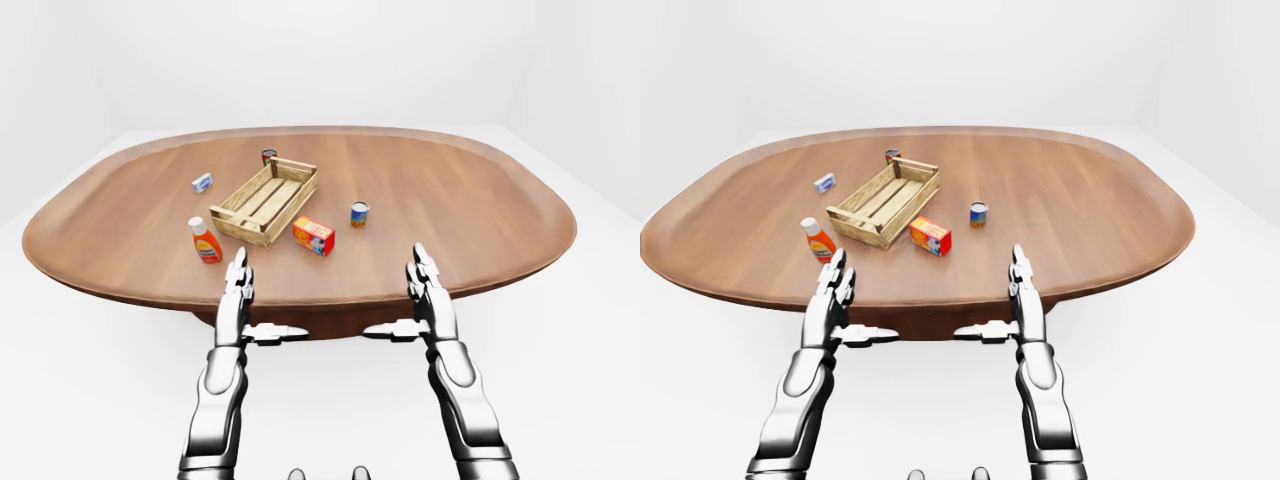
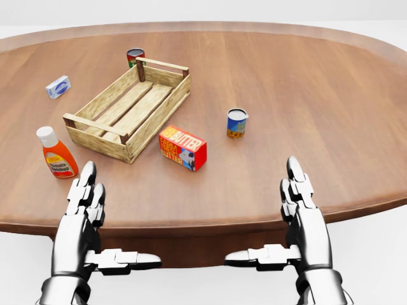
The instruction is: Pick up the butter and put it in the tray.
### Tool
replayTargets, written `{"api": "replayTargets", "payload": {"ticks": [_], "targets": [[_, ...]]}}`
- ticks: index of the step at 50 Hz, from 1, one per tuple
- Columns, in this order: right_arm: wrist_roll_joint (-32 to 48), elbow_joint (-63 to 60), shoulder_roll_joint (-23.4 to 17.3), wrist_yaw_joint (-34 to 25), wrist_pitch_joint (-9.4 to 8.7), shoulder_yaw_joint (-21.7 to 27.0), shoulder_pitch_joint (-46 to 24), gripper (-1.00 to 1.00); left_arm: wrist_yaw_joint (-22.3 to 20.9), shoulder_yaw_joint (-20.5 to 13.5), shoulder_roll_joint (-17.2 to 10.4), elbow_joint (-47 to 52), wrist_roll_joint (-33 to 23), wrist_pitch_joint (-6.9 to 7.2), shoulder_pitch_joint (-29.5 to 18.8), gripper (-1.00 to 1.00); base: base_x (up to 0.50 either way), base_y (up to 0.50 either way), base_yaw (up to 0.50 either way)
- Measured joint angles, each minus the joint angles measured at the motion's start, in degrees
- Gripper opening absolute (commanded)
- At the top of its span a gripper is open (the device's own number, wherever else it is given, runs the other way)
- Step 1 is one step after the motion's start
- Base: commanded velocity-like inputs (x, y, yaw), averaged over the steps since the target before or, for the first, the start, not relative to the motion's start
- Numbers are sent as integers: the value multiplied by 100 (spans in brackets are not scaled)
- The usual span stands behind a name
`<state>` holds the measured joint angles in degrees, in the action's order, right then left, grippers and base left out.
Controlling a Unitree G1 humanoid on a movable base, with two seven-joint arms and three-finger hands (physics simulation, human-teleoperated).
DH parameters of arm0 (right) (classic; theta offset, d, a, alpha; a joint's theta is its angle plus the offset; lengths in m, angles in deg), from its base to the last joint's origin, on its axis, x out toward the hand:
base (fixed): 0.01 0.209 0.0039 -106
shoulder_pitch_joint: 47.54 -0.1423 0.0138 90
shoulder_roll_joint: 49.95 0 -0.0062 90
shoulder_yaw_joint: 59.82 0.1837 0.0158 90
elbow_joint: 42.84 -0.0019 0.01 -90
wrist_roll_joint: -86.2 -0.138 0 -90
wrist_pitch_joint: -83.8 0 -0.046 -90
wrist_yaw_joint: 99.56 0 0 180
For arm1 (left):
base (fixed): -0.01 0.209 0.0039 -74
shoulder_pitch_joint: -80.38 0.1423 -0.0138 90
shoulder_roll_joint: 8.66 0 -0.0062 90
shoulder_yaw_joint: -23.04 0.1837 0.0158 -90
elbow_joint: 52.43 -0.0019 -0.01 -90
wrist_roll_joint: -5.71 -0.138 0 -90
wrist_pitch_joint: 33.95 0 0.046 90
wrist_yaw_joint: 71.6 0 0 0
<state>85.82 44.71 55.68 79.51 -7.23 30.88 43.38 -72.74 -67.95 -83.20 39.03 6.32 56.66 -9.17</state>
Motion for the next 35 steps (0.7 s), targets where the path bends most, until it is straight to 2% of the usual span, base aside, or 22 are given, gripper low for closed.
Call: {"api": "replayTargets", "payload": {"ticks": [4,11,13,35], "targets": [[-6,-257,-13,-54,-107,25,95,99,-84,-73,-33,263,47,115,84,100,0,0,0],[34,-851,-18,-120,-351,14,321,98,-252,-243,-73,1032,162,439,321,100,0,0,0],[63,-1090,-16,-134,-397,-4,416,99,-292,-292,-74,1278,184,439,398,100,0,0,0],[355,-3944,-3,-233,-397,-289,1544,98,-792,-676,170,3958,432,439,1426,100,0,0,0]]}}
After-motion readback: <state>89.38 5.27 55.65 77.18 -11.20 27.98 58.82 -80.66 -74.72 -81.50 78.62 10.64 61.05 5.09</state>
